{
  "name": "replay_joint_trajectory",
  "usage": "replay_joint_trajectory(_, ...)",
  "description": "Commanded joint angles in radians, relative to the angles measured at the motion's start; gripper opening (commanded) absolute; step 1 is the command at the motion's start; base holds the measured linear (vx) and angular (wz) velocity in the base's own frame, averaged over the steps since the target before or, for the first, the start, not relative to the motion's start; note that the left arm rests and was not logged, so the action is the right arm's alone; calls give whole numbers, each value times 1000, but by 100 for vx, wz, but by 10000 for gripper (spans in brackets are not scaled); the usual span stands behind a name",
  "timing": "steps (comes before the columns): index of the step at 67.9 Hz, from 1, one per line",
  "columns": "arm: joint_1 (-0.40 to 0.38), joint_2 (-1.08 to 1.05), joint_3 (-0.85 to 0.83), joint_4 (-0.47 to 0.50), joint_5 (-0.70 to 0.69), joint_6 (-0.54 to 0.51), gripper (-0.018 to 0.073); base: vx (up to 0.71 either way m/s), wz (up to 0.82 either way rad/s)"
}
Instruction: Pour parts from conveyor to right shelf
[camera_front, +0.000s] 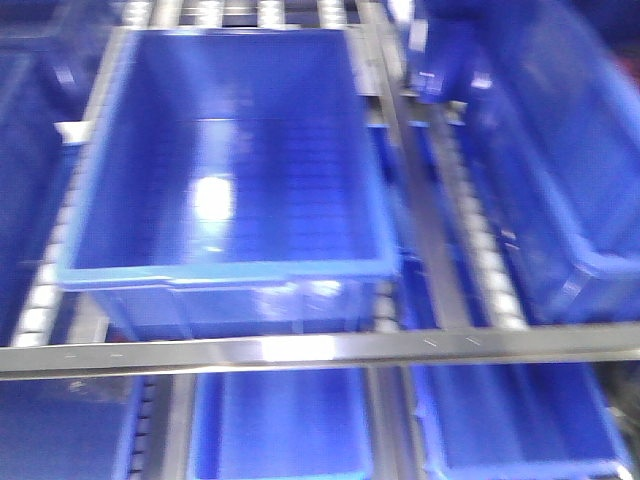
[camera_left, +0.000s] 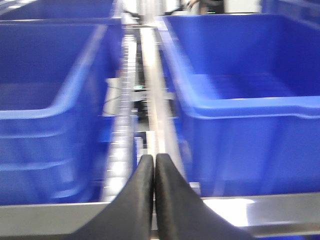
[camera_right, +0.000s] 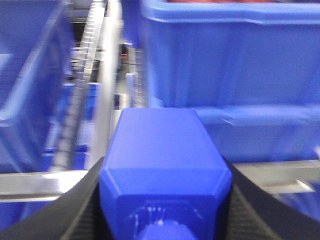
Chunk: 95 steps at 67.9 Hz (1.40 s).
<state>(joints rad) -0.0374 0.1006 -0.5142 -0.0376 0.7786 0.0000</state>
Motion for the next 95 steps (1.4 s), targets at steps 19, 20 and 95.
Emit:
replay_joint_trajectory(19,-2,14,-26,-6,-81,-13,-6,12,37)
replay_joint_trajectory(20,-2,14,-26,-6,-81,-13,-6,11,22)
replay_joint_trajectory(95,-2,14,-26,-5,-81,-13,-6,12,5)
